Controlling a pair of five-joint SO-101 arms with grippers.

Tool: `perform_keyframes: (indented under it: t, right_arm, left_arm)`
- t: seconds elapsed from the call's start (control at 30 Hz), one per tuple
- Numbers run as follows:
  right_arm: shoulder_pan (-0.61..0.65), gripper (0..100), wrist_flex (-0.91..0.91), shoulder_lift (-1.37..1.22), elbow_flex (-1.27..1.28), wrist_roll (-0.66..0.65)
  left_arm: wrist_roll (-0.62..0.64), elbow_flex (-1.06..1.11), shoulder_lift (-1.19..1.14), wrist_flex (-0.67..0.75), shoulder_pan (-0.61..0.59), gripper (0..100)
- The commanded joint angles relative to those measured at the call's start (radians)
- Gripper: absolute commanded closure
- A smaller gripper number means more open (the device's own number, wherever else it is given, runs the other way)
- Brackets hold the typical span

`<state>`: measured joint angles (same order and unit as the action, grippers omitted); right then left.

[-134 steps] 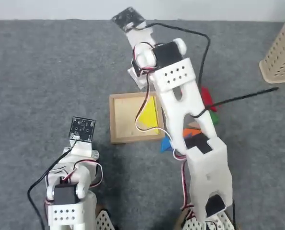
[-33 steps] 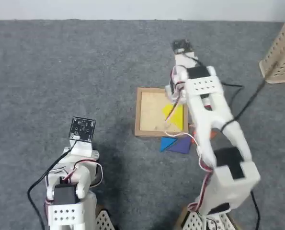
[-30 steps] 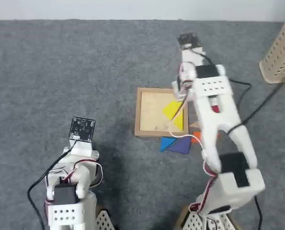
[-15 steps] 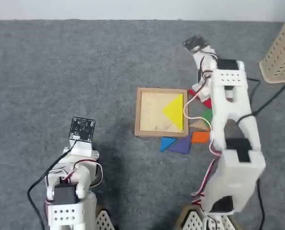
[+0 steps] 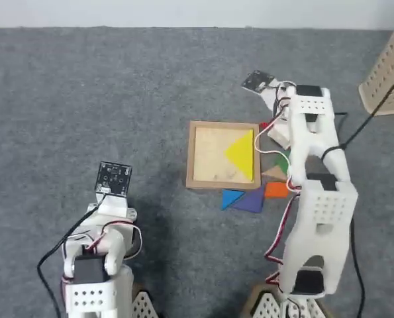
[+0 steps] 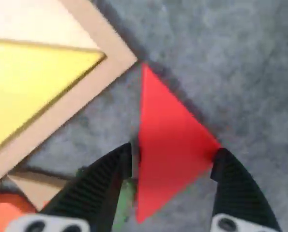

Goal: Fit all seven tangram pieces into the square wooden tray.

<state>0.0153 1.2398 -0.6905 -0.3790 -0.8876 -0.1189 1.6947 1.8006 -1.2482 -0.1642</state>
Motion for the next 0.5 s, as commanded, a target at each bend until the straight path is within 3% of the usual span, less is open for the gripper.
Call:
perform_keyframes:
  t: [0.0, 0.33, 0.47]
  right_arm:
    - [-0.025, 72.3, 0.021, 0.002, -0.075, -0.018]
    - [-0.028, 72.9, 0.012, -0.091, -0.098, -0.02]
    - [-0.028, 82.7, 0.012, -0.093, -0.098, -0.014]
  left_arm:
    - [-0.009, -0.008, 0.0, -0.005, -0.005, 99]
    - [-0.009, -0.008, 0.0, -0.005, -0.005, 99]
    - [-0.009, -0.008, 0.0, -0.005, -0.005, 99]
